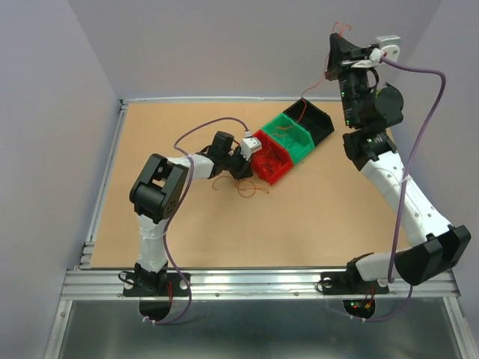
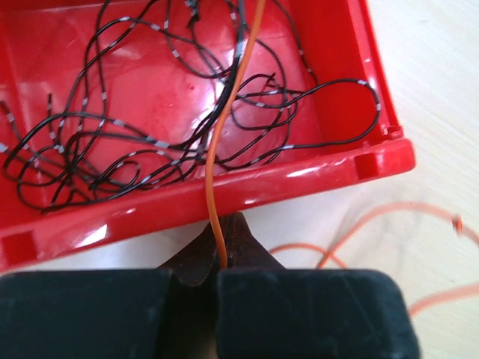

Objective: Untangle the cables

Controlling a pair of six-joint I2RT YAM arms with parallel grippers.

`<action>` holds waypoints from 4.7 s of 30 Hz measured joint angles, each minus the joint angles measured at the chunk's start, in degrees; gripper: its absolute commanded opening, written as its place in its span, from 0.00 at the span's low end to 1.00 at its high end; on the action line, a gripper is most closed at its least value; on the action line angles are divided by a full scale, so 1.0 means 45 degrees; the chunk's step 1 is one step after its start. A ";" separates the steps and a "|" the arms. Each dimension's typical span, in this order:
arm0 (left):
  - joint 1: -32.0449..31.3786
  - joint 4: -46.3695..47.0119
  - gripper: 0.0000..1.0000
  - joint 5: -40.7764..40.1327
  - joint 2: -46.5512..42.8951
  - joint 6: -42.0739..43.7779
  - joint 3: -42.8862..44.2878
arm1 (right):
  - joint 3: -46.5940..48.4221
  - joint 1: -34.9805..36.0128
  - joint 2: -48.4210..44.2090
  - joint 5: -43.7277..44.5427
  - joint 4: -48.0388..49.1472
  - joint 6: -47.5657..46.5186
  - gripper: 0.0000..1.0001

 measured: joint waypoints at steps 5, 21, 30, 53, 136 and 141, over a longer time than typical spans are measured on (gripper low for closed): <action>0.0835 -0.0015 0.00 0.0593 -0.0607 -0.0476 -0.0559 | 0.0015 -0.1316 0.0272 0.0155 0.0617 0.0539 0.01; 0.5173 0.2817 0.00 0.2531 -0.4027 -0.2769 -0.2764 | 0.2113 -0.3847 0.3963 -0.0661 -0.0651 0.1758 0.01; 0.5338 0.3361 0.00 0.2433 -0.4653 -0.2720 -0.3240 | 0.3526 -0.4857 0.5469 -0.2497 -0.1151 0.2769 0.01; 0.4906 0.3434 0.00 0.2268 -0.5139 -0.2448 -0.3512 | 0.5003 -0.4391 0.9709 -0.7242 0.0908 0.5319 0.01; 0.4002 0.1846 0.00 0.1394 -0.5032 -0.0427 -0.3104 | 1.0166 -0.2531 1.2968 -0.9238 -1.6164 -1.1720 0.49; 0.4002 0.1860 0.00 0.1375 -0.5605 -0.0364 -0.3104 | 1.0166 -0.2312 1.2964 -0.9792 -1.5756 -1.1395 0.68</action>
